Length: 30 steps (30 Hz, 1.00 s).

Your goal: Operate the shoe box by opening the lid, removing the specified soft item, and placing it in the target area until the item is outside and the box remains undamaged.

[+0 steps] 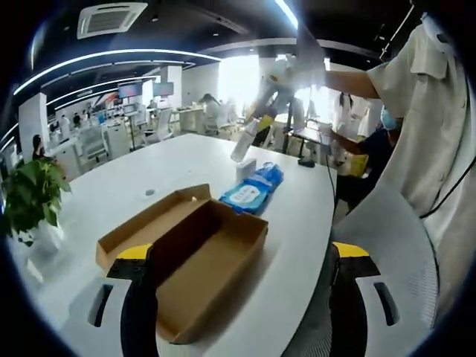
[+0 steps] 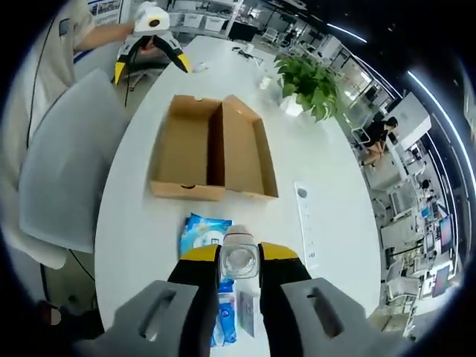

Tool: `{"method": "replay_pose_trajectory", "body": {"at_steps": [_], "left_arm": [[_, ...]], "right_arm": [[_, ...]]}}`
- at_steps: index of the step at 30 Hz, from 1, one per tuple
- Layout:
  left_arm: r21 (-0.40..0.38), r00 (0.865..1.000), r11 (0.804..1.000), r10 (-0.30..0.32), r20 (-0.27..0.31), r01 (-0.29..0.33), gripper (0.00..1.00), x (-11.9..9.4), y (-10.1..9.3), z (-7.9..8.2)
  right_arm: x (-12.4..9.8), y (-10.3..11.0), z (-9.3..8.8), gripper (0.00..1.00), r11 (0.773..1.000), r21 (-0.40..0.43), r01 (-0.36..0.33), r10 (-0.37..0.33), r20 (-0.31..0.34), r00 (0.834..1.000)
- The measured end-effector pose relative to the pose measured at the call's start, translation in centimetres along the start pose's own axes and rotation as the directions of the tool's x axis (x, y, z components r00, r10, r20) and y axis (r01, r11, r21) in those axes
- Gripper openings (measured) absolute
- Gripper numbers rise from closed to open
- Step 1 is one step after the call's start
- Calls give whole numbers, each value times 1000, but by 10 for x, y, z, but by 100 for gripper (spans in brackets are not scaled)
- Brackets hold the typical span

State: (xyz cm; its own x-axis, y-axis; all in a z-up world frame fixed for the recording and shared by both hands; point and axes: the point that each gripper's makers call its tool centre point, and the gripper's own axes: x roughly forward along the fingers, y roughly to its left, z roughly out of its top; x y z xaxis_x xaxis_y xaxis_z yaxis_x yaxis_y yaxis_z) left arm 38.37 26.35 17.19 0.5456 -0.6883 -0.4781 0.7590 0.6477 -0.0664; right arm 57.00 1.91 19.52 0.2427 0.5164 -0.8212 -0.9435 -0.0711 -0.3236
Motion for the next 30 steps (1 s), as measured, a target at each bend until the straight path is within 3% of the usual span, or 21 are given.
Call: {"method": "replay_pose_trajectory", "body": {"at_steps": [9,30], "left_arm": [[-17,998,998,54,22,-54,100,-8,6,-3],[-46,989,988,147,8,-146,100,-25,20,-21]], "right_arm": [[24,-16,-20,16,998,-2,-65,65,-58,996],[82,-36,-56,17,987,-2,-160,159,-136,978]]}}
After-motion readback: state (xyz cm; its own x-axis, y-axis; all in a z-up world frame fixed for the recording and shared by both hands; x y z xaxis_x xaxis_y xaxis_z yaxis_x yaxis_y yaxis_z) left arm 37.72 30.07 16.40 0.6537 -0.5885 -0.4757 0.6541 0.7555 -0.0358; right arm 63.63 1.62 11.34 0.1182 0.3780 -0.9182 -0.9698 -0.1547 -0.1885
